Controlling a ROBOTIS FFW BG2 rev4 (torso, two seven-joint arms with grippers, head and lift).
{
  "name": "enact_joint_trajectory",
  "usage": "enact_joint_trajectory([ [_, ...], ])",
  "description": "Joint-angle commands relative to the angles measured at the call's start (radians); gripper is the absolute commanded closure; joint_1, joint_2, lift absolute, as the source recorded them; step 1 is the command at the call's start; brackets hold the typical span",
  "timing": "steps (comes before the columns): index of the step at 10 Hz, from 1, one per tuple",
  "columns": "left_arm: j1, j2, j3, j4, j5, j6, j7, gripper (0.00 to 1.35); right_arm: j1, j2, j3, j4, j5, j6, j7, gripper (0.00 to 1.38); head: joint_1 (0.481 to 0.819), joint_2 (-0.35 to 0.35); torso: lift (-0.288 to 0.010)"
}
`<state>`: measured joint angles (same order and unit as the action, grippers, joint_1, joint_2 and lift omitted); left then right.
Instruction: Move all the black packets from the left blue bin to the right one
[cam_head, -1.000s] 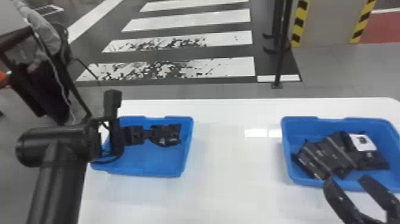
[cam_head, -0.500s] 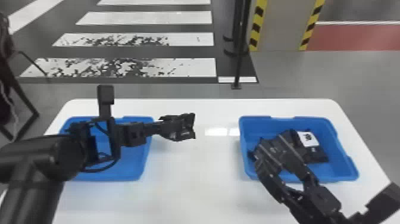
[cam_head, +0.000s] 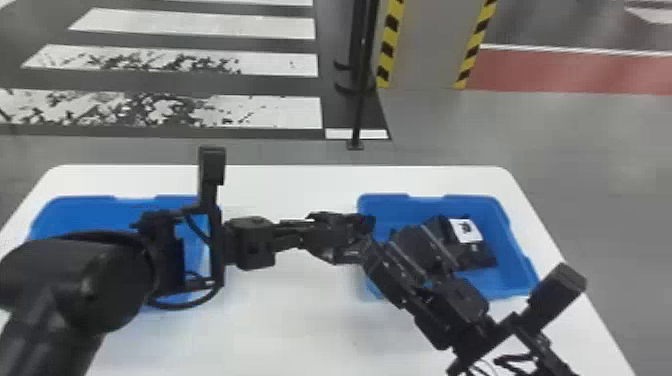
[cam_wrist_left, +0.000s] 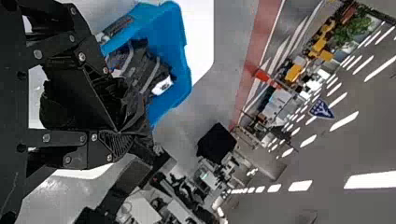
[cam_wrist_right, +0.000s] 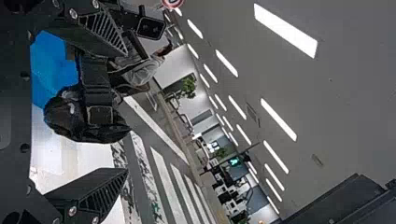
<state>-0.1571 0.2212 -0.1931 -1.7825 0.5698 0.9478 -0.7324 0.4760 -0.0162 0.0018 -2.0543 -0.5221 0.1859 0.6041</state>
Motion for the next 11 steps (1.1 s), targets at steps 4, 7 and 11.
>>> enact_joint_trajectory([
  [4,-0.002,0.004,-0.086,-0.001,0.060,0.024,0.002,1.21,-0.056,-0.016,-0.020,0.060,0.000,0.001,-0.007,0.15,0.695,-0.178,-0.121],
  [7,-0.007,0.006,-0.098,-0.001,0.074,0.024,0.005,1.21,-0.061,-0.014,-0.022,0.087,-0.026,-0.007,-0.014,0.98,0.695,-0.200,-0.121],
  [11,-0.012,0.004,-0.100,-0.003,0.074,0.014,0.005,1.21,-0.061,-0.008,-0.030,0.090,-0.030,-0.022,-0.021,1.28,0.695,-0.216,-0.121],
])
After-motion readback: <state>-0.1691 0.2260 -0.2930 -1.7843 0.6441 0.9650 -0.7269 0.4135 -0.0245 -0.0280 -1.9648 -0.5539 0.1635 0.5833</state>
